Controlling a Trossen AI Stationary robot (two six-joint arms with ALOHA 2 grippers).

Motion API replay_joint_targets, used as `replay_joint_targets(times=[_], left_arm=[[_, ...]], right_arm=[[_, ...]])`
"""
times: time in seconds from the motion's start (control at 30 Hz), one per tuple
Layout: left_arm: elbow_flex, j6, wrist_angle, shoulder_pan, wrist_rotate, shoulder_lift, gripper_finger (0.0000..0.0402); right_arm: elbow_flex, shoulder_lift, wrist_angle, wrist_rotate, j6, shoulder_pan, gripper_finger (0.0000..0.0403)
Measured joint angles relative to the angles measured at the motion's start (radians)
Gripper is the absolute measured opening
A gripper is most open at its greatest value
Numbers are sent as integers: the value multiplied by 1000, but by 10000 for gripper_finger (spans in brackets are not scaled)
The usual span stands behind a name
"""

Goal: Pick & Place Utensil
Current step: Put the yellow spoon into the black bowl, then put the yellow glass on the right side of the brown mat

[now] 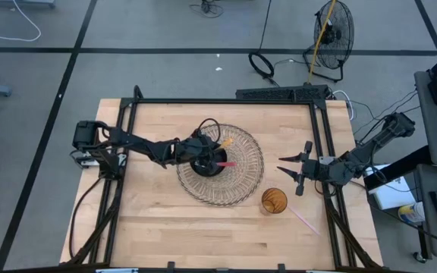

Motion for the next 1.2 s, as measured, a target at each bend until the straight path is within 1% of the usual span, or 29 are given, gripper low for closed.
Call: replay_joint_targets(times=[0.37,0.53,0.73,0.83,0.97,1.1,1.2], left_arm=[[1,-4,-27,0,0,0,115],[1,2,-28,0,0,0,119],[1,72,-19,-4,4,-26,120],[1,111,-36,-14,9,-73,120],[1,154,-117,-52,9,-200,120],[2,201,-299,-128,10,-342,120],[2,207,-431,-200,-10,-434,120]], right_arm=[[0,0,0,0,0,0,128],[0,0,0,0,0,0,128],[0,0,8,0,1,0,128],[0,0,8,0,1,0,128],[0,0,8,0,6,0,128],[0,0,8,0,25,0,128],[0,0,32,0,0,0,128]])
